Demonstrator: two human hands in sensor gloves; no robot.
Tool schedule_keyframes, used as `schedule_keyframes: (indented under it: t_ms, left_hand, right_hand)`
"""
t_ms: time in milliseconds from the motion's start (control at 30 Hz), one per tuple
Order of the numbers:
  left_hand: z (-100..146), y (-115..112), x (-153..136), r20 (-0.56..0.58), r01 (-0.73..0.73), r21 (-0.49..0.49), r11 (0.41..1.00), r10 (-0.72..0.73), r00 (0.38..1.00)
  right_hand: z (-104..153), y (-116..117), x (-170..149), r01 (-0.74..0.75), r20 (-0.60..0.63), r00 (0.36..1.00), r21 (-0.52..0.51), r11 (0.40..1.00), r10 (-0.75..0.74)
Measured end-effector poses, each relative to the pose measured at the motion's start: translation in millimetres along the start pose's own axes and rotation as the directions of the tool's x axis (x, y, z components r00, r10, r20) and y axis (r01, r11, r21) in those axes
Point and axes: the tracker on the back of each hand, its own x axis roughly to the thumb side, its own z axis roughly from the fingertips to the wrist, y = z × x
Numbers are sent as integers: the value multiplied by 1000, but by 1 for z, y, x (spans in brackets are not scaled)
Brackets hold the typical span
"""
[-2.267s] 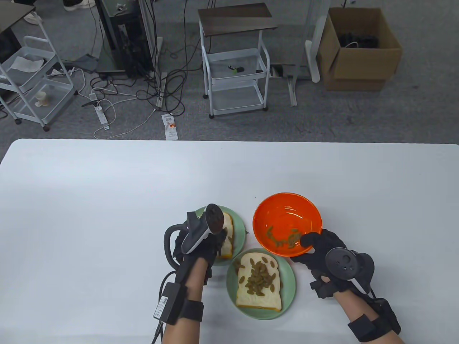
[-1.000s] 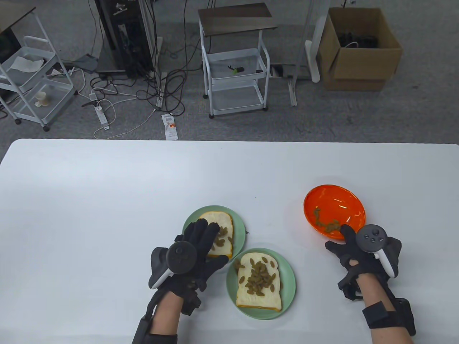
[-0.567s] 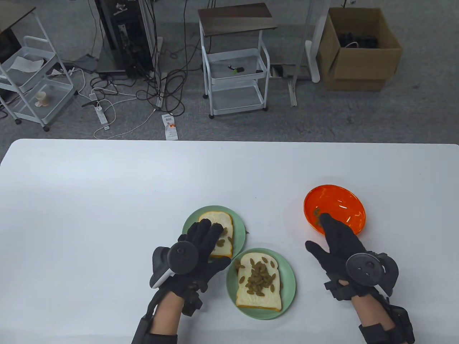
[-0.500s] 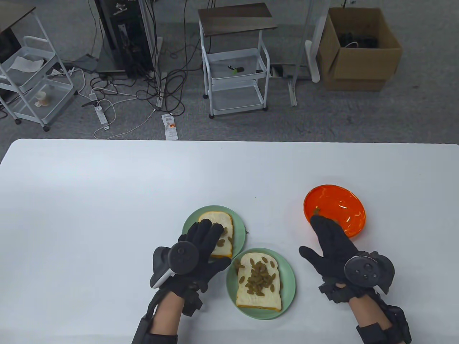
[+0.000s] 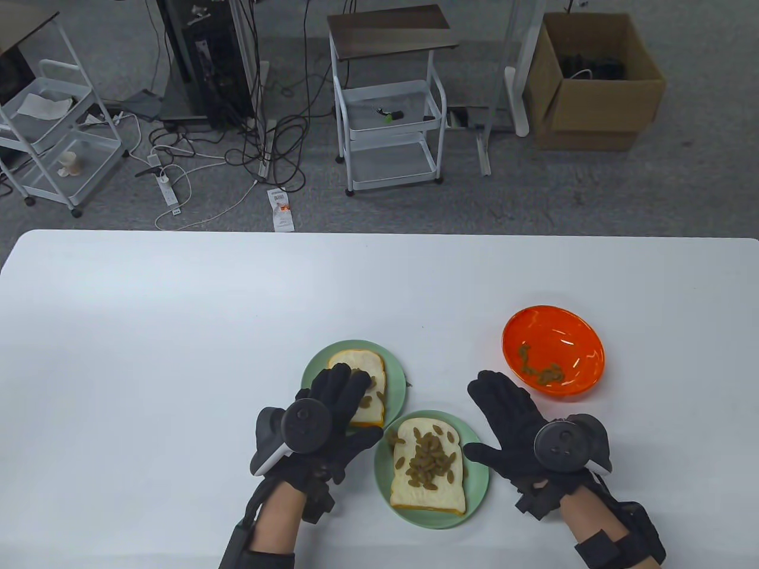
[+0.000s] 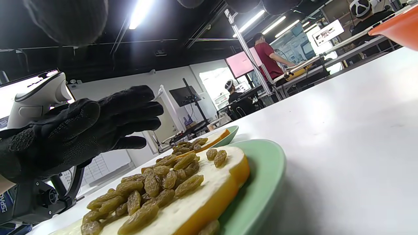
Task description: Sprinkle raisins onto toast
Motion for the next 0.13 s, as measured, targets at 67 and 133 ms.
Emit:
schedule_keyframes:
  t_ms: [67, 133]
  left_hand:
    - [0, 0, 0, 0, 0, 0, 1000, 0, 1000]
    - [0, -1, 0, 0, 3, -2, 1000, -3, 1000]
  right_hand:
    - [-1, 2, 0, 8, -4, 1000, 12, 1000, -8]
    - [-1, 4, -1, 2, -10, 1000, 27, 1000, -1]
